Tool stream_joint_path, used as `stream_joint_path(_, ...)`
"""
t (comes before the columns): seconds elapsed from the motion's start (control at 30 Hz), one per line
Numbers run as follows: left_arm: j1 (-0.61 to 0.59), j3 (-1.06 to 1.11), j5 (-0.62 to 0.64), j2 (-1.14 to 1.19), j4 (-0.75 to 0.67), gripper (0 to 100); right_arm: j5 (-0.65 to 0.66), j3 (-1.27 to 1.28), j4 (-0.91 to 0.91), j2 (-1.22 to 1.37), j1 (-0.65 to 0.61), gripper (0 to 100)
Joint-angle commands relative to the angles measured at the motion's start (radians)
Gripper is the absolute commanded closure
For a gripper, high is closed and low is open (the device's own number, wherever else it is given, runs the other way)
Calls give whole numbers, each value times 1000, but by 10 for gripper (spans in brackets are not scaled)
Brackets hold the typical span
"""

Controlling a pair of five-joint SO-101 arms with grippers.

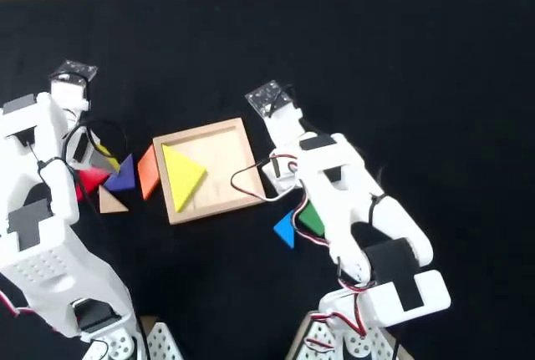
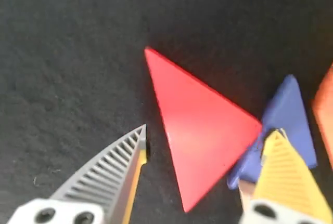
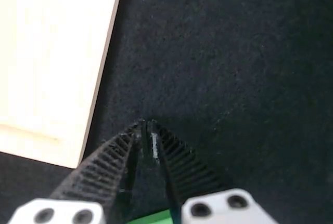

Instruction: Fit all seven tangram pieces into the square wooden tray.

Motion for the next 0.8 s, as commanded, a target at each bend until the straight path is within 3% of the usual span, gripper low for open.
stream_joint_path(0.0, -8, -47, 61, -23, -48, 648, 12, -27, 3, -5, 12, 983)
stream_joint_path(0.43, 12, -1, -14, 78, -55, 650, 12, -27, 5, -5, 12, 983)
stream_joint_path(0.77, -45, -131, -17, 169, -46, 651, 14, -27, 5, -5, 12, 983)
